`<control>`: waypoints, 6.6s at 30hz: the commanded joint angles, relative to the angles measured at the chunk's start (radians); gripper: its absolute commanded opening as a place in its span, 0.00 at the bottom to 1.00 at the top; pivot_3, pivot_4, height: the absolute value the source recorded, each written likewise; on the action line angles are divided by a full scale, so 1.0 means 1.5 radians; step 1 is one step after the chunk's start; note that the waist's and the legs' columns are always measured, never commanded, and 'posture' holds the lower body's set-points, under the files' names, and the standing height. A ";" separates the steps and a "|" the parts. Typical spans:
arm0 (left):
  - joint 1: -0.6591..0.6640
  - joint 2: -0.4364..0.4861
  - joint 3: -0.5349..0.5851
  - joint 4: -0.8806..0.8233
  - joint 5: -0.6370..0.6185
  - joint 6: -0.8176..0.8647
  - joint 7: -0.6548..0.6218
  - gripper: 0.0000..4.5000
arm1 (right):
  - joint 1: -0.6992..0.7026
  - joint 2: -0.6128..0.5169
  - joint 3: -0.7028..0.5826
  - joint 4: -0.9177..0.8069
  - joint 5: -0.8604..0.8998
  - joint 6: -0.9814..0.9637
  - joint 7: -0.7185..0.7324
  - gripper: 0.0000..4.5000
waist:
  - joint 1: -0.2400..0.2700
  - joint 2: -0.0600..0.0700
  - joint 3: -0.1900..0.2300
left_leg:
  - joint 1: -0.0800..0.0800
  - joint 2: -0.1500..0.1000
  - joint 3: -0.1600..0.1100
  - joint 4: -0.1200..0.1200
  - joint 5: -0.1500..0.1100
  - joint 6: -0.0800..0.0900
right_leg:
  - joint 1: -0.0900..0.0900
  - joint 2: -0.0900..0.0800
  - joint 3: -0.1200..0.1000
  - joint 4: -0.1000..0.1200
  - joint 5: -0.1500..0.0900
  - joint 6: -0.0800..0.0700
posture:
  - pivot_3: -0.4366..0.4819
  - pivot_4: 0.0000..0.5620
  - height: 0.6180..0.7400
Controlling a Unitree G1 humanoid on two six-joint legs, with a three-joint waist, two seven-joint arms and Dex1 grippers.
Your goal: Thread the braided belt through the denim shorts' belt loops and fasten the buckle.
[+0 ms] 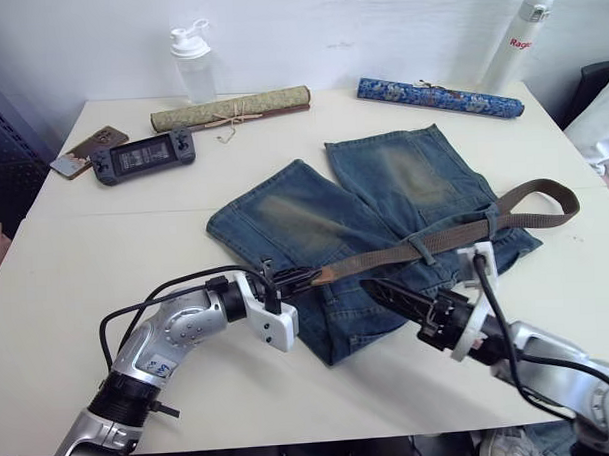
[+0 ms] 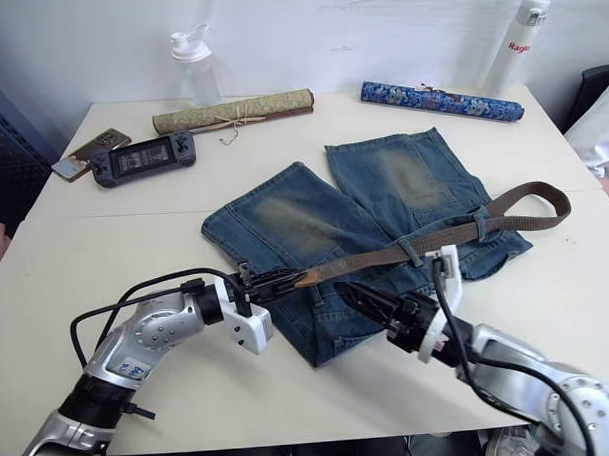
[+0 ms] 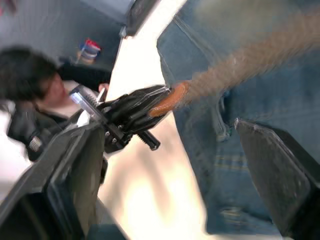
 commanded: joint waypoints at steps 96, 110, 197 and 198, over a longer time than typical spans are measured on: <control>0.172 0.018 0.098 -0.006 -0.191 0.006 -0.154 0.58 | -0.139 0.237 0.124 0.329 -0.063 -0.042 -0.083 0.00 | -0.036 0.001 -0.002 | 0.002 0.001 0.001 -0.007 0.000 -0.003 | -0.002 0.001 0.001 0.000 -0.001 -0.002 | 0.48 0.27 0.82; 0.179 0.038 0.066 -0.050 -0.173 0.054 -0.167 0.58 | -0.151 0.280 0.111 0.339 -0.063 -0.055 -0.116 0.00 | -0.039 0.000 -0.002 | 0.003 0.002 0.001 -0.009 0.001 -0.004 | -0.002 0.002 0.001 0.000 -0.002 -0.003 | 0.48 0.27 0.82; 0.225 0.074 0.115 0.062 -0.048 -0.097 0.075 0.00 | -0.107 -0.121 0.167 0.158 -0.817 0.066 0.300 0.01 | -0.033 -0.003 -0.004 | 0.005 0.001 0.001 -0.009 0.003 -0.007 | 0.000 0.000 0.000 0.000 -0.002 -0.004 | 0.48 0.27 0.82; 0.232 0.092 0.132 0.083 -0.049 -0.123 0.083 0.00 | -0.109 -0.112 0.166 0.160 -0.817 0.082 0.300 0.01 | -0.034 -0.005 -0.005 | 0.007 0.002 0.001 -0.010 0.002 -0.005 | 0.001 0.000 0.000 0.000 -0.002 -0.004 | 0.48 0.27 0.82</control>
